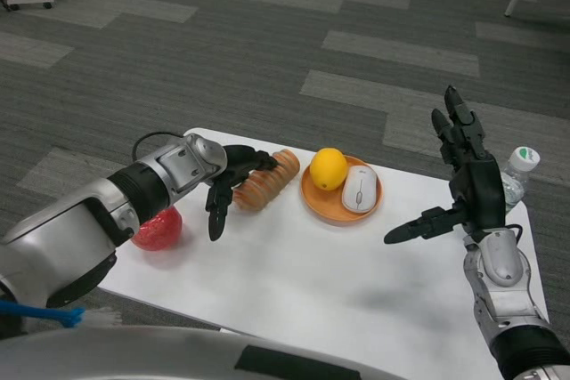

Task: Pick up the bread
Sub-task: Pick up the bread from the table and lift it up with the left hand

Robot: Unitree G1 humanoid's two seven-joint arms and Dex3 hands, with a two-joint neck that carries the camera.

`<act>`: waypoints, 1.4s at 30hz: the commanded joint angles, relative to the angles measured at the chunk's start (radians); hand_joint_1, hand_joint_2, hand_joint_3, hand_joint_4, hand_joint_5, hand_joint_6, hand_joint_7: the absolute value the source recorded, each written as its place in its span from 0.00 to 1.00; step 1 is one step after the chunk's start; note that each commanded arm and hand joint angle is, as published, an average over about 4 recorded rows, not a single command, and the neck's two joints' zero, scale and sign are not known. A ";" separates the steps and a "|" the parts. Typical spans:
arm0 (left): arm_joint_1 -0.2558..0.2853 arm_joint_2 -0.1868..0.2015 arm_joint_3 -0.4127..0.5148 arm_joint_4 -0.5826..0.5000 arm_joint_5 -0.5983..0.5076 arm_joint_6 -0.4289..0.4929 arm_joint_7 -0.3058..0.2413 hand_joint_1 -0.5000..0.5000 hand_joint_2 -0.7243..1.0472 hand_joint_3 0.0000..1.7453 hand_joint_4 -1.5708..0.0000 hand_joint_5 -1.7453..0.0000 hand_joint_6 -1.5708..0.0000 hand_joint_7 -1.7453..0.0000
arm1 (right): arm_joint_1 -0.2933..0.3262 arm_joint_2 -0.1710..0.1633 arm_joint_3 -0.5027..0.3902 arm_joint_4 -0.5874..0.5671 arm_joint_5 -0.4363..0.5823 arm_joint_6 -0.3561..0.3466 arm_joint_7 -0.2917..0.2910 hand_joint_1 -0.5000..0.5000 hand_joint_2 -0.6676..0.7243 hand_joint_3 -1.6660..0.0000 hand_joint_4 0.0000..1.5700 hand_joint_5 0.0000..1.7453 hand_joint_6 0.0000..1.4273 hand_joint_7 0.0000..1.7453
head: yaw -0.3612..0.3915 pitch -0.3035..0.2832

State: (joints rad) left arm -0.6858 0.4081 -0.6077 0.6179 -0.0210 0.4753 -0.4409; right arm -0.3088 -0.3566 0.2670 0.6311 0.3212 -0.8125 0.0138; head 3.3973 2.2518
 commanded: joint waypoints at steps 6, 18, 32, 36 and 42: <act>0.036 0.040 0.074 -0.027 0.034 0.030 -0.020 0.00 0.05 0.03 1.00 0.96 1.00 0.92 | 0.007 0.004 -0.008 0.001 0.009 -0.005 -0.004 0.17 0.59 1.00 0.00 0.11 0.00 0.00 | 0.004 0.002; 0.062 0.042 0.219 -0.117 0.066 0.048 -0.021 0.00 0.05 0.05 1.00 0.94 1.00 0.92 | 0.007 0.008 -0.006 0.004 0.009 -0.005 -0.003 0.17 0.59 1.00 0.00 0.11 0.00 0.00 | 0.011 0.006; -0.001 -0.047 0.242 -0.112 0.189 0.025 0.028 0.02 0.05 0.05 1.00 0.94 1.00 0.92 | 0.007 0.005 -0.002 0.001 0.009 -0.005 -0.003 0.17 0.59 1.00 0.00 0.11 0.00 0.00 | 0.007 0.009; -0.045 -0.087 0.194 -0.046 0.228 -0.020 0.061 0.02 0.05 0.05 1.00 0.91 1.00 0.92 | 0.007 0.000 -0.002 0.002 0.009 -0.004 -0.003 0.17 0.59 1.00 0.00 0.11 0.00 0.00 | 0.006 0.008; -0.087 -0.148 0.166 0.087 0.229 -0.076 0.147 0.01 0.05 0.05 1.00 0.88 1.00 0.92 | 0.007 -0.002 -0.003 0.002 0.009 -0.005 -0.004 0.17 0.59 1.00 0.00 0.11 0.00 0.00 | -0.002 0.008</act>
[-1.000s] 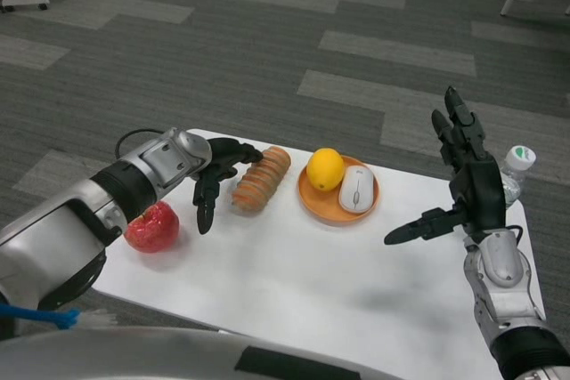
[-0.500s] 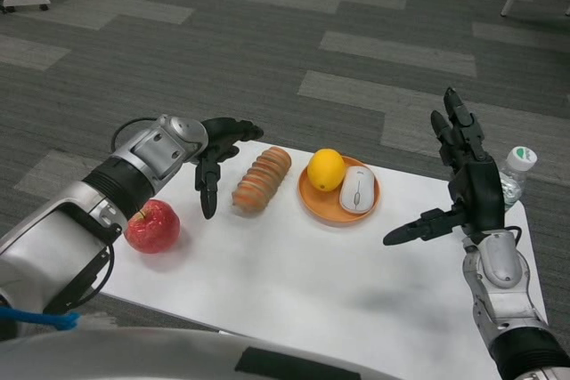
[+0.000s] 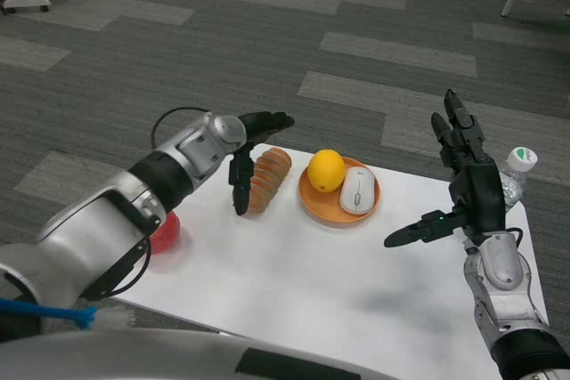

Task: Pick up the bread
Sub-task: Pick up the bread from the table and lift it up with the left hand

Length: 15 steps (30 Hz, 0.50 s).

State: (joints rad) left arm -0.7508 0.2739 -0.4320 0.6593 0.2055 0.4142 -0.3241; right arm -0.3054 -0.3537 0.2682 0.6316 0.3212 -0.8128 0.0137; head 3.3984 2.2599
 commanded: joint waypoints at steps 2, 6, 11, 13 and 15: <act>-0.029 -0.024 -0.014 0.079 0.003 -0.028 0.048 0.00 0.05 0.05 1.00 0.88 1.00 0.92 | 0.004 -0.006 -0.004 0.002 0.009 -0.004 -0.004 0.17 0.59 1.00 0.00 0.11 0.00 0.00 | -0.004 0.003; -0.046 -0.044 -0.029 0.151 0.003 -0.065 0.083 0.02 0.03 0.05 1.00 0.88 1.00 0.91 | 0.005 -0.008 -0.004 0.002 0.009 -0.003 -0.004 0.17 0.59 1.00 0.00 0.11 0.00 0.00 | -0.010 0.011; -0.082 -0.063 -0.062 0.269 0.005 -0.123 0.132 0.02 0.05 0.04 1.00 0.88 1.00 0.92 | 0.005 -0.010 -0.005 0.003 0.010 -0.003 -0.004 0.17 0.59 1.00 0.00 0.11 0.00 0.00 | -0.014 0.019; -0.098 -0.069 -0.073 0.323 0.006 -0.156 0.161 0.02 0.05 0.03 1.00 0.88 1.00 0.92 | 0.005 -0.010 -0.006 0.003 0.010 -0.003 -0.004 0.17 0.59 1.00 0.00 0.11 0.00 0.00 | -0.014 0.019; -0.111 -0.073 -0.078 0.362 0.011 -0.186 0.188 0.02 0.05 0.04 1.00 0.88 1.00 0.92 | 0.005 -0.009 -0.006 0.003 0.010 -0.003 -0.003 0.17 0.59 1.00 0.00 0.11 0.00 0.00 | -0.015 0.021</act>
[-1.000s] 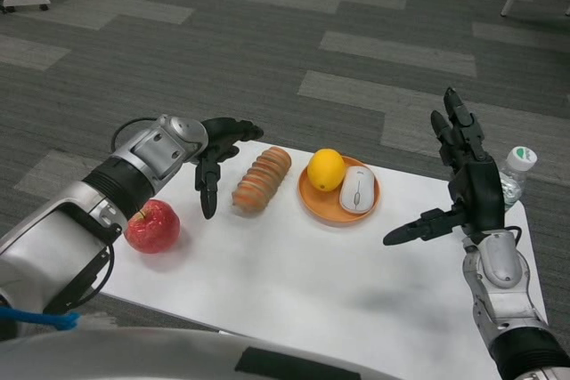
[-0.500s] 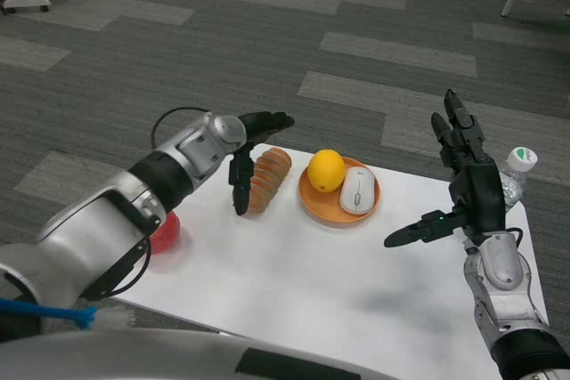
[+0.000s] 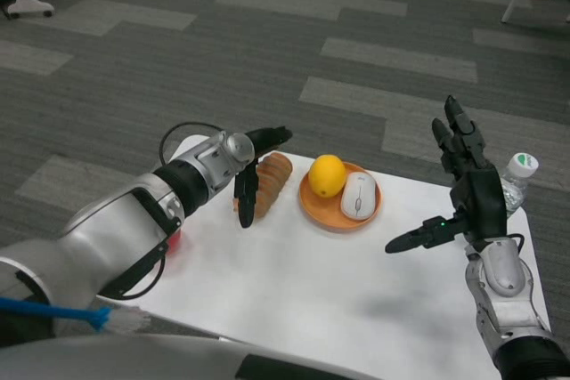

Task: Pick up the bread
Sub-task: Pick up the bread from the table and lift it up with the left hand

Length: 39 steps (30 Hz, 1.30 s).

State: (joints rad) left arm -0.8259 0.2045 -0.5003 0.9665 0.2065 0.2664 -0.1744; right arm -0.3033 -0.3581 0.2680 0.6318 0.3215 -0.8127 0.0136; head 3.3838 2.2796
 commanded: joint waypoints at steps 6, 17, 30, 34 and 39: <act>-0.073 -0.015 -0.059 0.153 0.007 -0.117 0.120 0.02 0.05 0.05 1.00 0.94 1.00 0.92 | 0.003 -0.002 -0.006 0.010 0.010 -0.003 -0.003 0.17 0.59 1.00 0.00 0.11 0.00 0.00 | 0.001 0.002; -0.110 -0.029 -0.284 0.248 -0.166 -0.136 0.159 0.02 0.05 0.05 1.00 0.94 1.00 0.92 | 0.003 0.001 -0.001 0.024 0.010 -0.003 -0.003 0.17 0.59 1.00 0.00 0.11 0.00 0.00 | 0.009 -0.003; -0.177 -0.051 -0.708 0.285 -0.449 -0.137 0.163 0.02 0.05 0.05 1.00 0.94 1.00 0.90 | 0.001 0.001 0.002 0.030 0.010 -0.003 -0.003 0.17 0.59 1.00 0.00 0.11 0.00 0.00 | 0.019 0.002; -0.186 -0.056 -0.779 0.304 -0.514 -0.139 0.165 0.02 0.09 0.05 1.00 0.94 1.00 0.92 | 0.001 0.001 0.001 0.028 0.010 -0.004 -0.003 0.17 0.59 1.00 0.00 0.11 0.00 0.00 | 0.014 0.001; -0.179 -0.054 -0.784 0.327 -0.534 -0.139 0.161 0.02 0.10 0.05 1.00 0.94 1.00 0.92 | 0.008 0.001 -0.002 0.024 0.010 -0.003 -0.003 0.17 0.60 1.00 0.00 0.11 0.00 0.00 | 0.015 0.001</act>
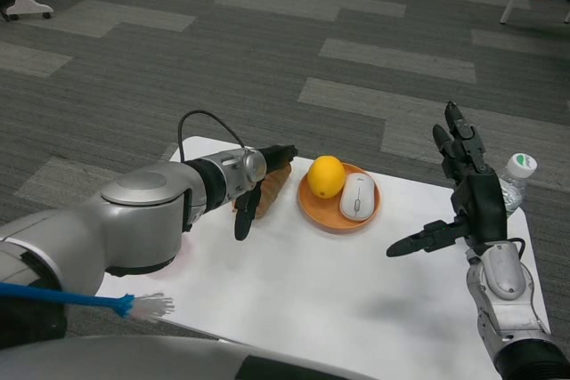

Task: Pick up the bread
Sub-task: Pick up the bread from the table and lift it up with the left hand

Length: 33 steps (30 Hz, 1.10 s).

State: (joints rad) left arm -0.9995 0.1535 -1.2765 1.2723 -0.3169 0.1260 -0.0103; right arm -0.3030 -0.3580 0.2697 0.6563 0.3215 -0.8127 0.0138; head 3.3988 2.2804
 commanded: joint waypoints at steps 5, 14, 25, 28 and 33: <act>0.012 0.003 -0.005 0.033 -0.027 0.001 -0.005 0.02 0.10 0.05 1.00 0.94 1.00 0.92 | 0.010 0.003 -0.005 -0.002 0.010 -0.004 -0.003 0.17 0.59 1.00 0.00 0.11 0.00 0.00 | 0.001 0.003; 0.039 0.029 -0.040 0.039 -0.062 -0.005 -0.020 0.02 0.10 0.05 1.00 0.94 1.00 0.92 | 0.008 0.005 -0.005 0.002 0.009 -0.003 -0.003 0.17 0.59 1.00 0.00 0.10 0.00 0.00 | 0.013 0.002; 0.043 0.061 -0.209 0.019 -0.168 -0.003 -0.092 0.00 0.10 0.03 1.00 0.94 1.00 0.91 | 0.010 0.011 -0.006 0.001 0.008 -0.005 -0.003 0.17 0.59 1.00 0.00 0.11 0.00 0.00 | 0.021 0.007; 0.052 0.067 -0.211 0.009 -0.167 -0.003 -0.111 0.00 0.10 0.04 1.00 0.94 1.00 0.92 | 0.010 0.011 -0.006 0.000 0.008 -0.005 -0.003 0.17 0.59 1.00 0.00 0.11 0.00 0.00 | 0.022 0.007; 0.070 0.076 -0.209 -0.014 -0.163 -0.003 -0.133 0.00 0.11 0.05 1.00 0.94 1.00 0.92 | 0.014 0.014 -0.007 0.000 0.008 -0.005 -0.003 0.17 0.59 1.00 0.00 0.11 0.00 0.00 | 0.024 0.007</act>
State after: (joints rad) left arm -0.9850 0.2189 -1.4726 1.2620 -0.4840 0.1029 -0.0969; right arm -0.3016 -0.3474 0.2687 0.6561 0.3213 -0.8127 0.0138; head 3.4224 2.2871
